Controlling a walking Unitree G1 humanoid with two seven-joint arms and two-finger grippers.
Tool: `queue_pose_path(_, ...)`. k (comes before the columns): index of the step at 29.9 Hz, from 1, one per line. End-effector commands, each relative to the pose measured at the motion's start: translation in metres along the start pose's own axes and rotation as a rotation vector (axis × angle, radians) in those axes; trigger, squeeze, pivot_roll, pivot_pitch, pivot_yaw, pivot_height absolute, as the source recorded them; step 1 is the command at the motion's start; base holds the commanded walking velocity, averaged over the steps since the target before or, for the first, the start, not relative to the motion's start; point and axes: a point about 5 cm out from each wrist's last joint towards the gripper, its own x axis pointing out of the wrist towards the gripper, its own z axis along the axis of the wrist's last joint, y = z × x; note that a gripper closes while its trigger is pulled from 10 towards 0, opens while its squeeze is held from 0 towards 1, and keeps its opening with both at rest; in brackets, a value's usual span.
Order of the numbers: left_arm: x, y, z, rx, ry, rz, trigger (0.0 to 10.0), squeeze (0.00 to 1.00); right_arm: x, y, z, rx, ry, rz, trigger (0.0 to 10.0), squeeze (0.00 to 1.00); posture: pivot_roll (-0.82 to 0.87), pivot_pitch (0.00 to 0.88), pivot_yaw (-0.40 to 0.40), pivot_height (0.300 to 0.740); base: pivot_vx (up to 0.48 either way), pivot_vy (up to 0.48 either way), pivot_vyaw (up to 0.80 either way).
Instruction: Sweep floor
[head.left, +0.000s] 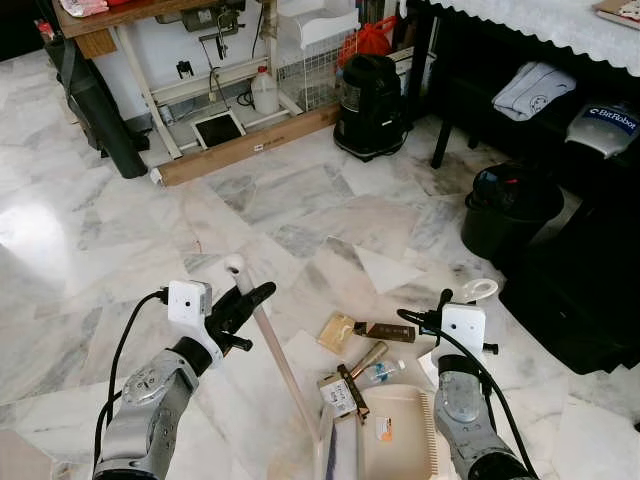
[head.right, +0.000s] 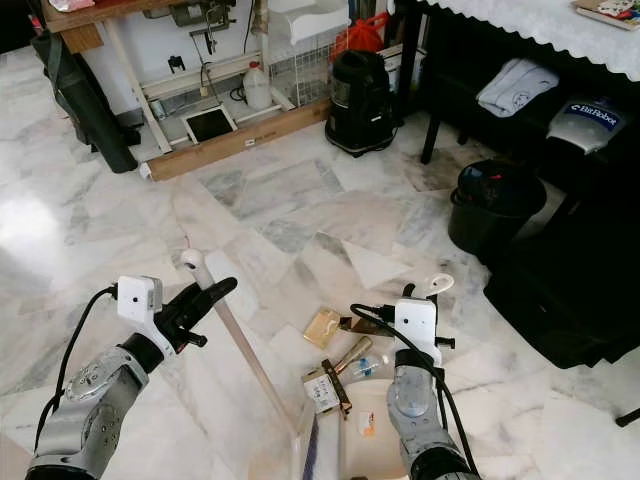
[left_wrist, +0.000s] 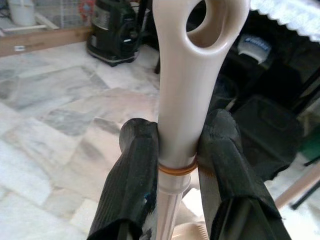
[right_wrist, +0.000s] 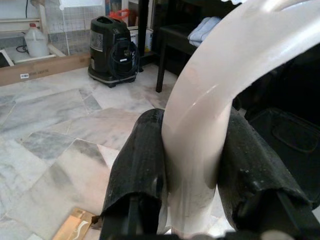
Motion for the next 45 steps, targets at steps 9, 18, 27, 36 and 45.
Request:
queue_pose_path(9,0.004,0.0,0.025,-0.029,-0.106,0.016,10.0,0.0,-0.009,0.004,-0.015,-0.02,0.086,0.034,10.0,0.0,0.13,0.076,0.06,0.74,0.0,0.0,0.0)
queue_pose_path(18,0.0,0.021,0.073,0.136,-0.306,0.228,10.0,0.0,-0.01,0.004,-0.016,-0.021,0.093,0.038,10.0,0.0,0.14,0.083,0.058,0.74,0.0,0.0,0.0)
queue_pose_path(27,0.0,0.028,0.068,0.292,-0.319,0.345,10.0,0.0,-0.011,0.003,-0.016,-0.02,0.088,0.036,10.0,0.0,0.13,0.088,0.057,0.74,0.0,0.0,0.0)
queue_pose_path(36,0.008,0.028,0.02,0.397,-0.193,0.351,10.0,0.0,-0.011,0.003,-0.016,-0.022,0.081,0.042,10.0,0.0,0.11,0.093,0.047,0.74,0.0,0.0,0.0)
queue_pose_path(45,0.012,0.027,-0.013,0.304,-0.104,0.357,10.0,0.0,-0.009,-0.001,-0.015,-0.027,0.068,0.042,10.0,0.0,0.1,0.099,0.033,0.74,0.0,0.0,0.0)
